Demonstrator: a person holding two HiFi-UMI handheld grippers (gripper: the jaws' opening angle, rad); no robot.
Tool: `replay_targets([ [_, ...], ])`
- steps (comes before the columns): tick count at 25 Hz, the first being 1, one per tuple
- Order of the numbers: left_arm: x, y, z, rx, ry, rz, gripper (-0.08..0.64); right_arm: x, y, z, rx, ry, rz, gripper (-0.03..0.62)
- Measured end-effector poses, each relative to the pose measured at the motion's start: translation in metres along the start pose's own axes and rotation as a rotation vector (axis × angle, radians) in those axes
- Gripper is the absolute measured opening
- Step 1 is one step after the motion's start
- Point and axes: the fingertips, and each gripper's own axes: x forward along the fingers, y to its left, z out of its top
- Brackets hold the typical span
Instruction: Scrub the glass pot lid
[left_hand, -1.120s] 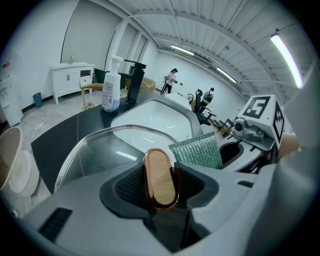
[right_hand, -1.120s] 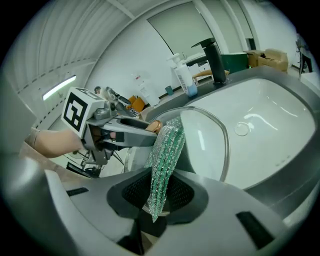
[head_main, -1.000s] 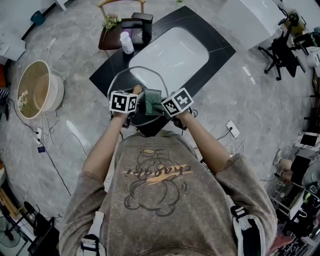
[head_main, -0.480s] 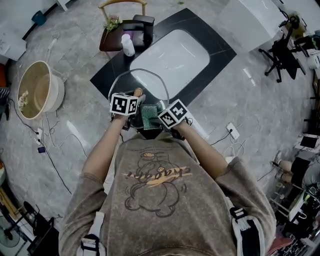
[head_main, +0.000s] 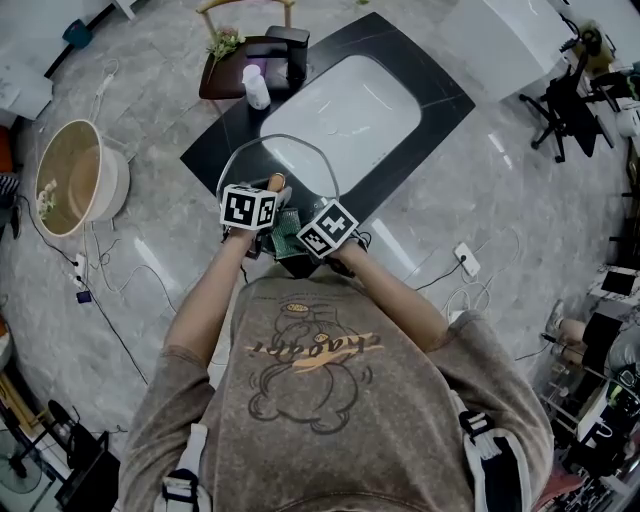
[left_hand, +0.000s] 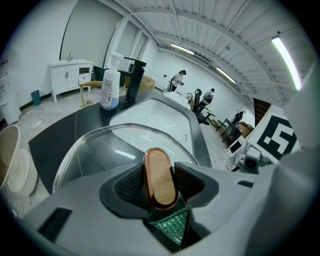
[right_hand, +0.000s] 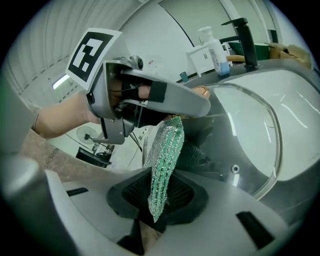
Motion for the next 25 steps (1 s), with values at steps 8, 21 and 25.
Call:
replay_targets([
  [8, 0.000, 0.001, -0.003, 0.005, 0.006, 0.000, 0.195, -0.011, -0.012, -0.006, 0.003, 0.014, -0.015, 0.087],
  [21, 0.002, 0.001, -0.005, 0.016, 0.011, 0.012, 0.195, -0.038, -0.044, -0.023, 0.024, 0.039, -0.037, 0.087],
  [25, 0.000, 0.000, -0.001, 0.027, 0.002, 0.014, 0.195, -0.051, -0.059, -0.028, 0.035, 0.045, -0.064, 0.087],
])
